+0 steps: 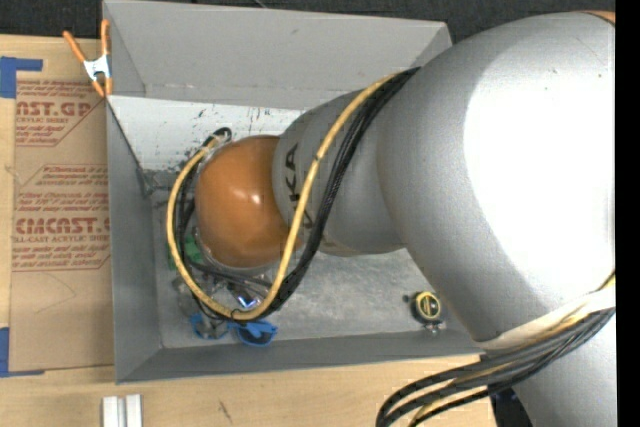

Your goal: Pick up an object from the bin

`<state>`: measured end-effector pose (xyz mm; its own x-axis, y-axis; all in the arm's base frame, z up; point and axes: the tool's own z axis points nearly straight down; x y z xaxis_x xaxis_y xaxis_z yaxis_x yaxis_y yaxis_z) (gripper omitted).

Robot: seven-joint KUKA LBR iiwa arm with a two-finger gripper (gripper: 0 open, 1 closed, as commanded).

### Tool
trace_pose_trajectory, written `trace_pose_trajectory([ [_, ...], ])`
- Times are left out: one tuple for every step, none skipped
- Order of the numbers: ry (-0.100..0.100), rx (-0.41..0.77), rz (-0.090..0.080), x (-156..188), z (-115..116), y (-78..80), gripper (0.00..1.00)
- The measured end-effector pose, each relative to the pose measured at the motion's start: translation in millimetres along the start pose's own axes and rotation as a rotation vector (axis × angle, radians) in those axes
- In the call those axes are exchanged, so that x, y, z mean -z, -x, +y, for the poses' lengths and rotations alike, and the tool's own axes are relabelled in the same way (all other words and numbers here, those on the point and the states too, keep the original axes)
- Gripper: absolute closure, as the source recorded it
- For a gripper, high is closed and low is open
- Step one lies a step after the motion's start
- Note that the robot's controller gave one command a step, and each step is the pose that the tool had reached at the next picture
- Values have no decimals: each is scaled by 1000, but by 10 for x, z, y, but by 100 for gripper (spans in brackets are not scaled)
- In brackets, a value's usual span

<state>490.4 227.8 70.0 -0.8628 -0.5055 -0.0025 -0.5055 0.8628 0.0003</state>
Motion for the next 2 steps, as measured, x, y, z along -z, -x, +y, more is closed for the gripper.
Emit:
trace_pose_trajectory([
  [0,20,-1,128,59,155,100],
  [-2,6,-10,1403,-213,404,100],
])
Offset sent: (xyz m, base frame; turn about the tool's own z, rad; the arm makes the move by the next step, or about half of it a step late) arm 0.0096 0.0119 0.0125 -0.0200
